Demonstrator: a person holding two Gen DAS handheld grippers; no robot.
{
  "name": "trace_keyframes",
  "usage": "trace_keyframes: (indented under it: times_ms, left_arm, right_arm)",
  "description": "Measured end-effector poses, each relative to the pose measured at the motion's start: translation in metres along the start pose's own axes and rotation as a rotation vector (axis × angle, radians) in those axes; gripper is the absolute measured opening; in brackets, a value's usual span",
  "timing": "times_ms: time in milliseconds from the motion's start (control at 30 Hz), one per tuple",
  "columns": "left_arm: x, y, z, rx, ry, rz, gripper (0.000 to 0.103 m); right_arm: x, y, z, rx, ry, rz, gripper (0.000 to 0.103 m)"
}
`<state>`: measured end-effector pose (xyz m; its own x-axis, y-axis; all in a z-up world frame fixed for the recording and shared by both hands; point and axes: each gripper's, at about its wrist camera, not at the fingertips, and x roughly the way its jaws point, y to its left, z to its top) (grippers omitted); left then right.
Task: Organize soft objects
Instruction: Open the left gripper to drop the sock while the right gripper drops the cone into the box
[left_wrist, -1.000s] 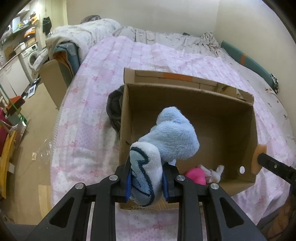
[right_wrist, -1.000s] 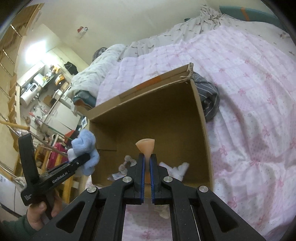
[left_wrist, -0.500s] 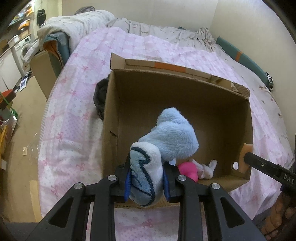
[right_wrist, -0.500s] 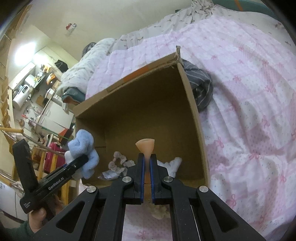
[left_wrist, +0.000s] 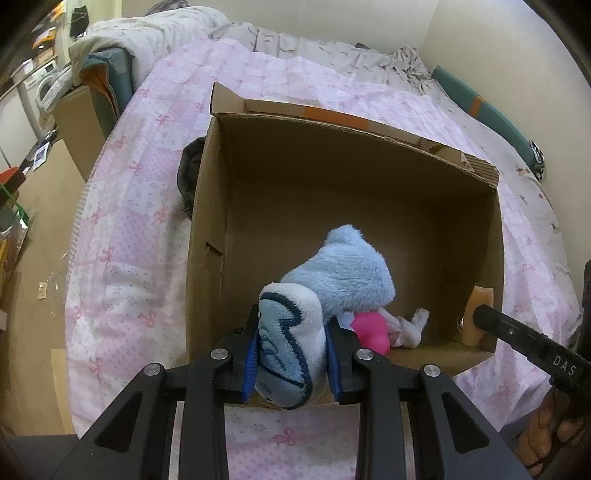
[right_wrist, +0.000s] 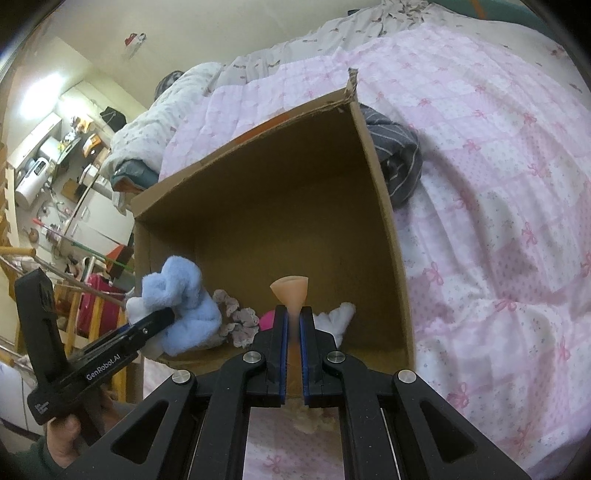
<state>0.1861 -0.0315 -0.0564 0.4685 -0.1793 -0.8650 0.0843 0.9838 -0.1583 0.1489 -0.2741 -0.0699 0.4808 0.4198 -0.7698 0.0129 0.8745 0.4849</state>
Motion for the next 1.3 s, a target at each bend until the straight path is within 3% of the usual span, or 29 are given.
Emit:
trace_keyframes:
  times_ms: [133,233,400,733,867,967,1033,1133,1300]
  left_arm:
    - [0.0,0.002,0.001,-0.01,0.008,-0.015,0.029]
    - [0.0,0.003,0.001,-0.018,0.011,-0.024,0.039]
    - [-0.004,-0.004,0.001,0.016,-0.007,0.013,0.065]
    - [-0.005,-0.011,0.0,0.072,-0.014,0.076,0.065]
    - [-0.008,-0.009,0.002,0.067,-0.036,0.074,0.065]
    - [-0.013,-0.008,0.003,0.064,-0.059,0.074,0.065]
    - [-0.015,-0.008,0.003,0.061,-0.072,0.074,0.065]
    - [-0.016,-0.007,0.003,0.058,-0.074,0.077,0.065]
    - [-0.016,-0.007,0.002,0.066,-0.077,0.094,0.065]
  right_arm:
    - [0.001,0.004,0.0,-0.021,0.006,-0.001,0.007]
    - [0.002,0.004,0.0,-0.024,0.01,-0.003,0.007]
    - [0.001,0.003,0.001,-0.02,0.008,-0.002,0.007]
    - [0.003,0.002,0.001,-0.011,0.018,0.003,0.008]
    - [0.007,-0.004,0.001,0.036,0.033,0.002,0.035]
    - [0.0,-0.008,0.003,0.071,-0.011,0.026,0.073]
    - [-0.011,-0.002,0.004,0.035,-0.084,0.035,0.074]
    - [-0.023,0.009,0.004,-0.028,-0.155,0.025,0.083]
    - [-0.017,0.006,0.005,-0.008,-0.125,0.01,0.085]
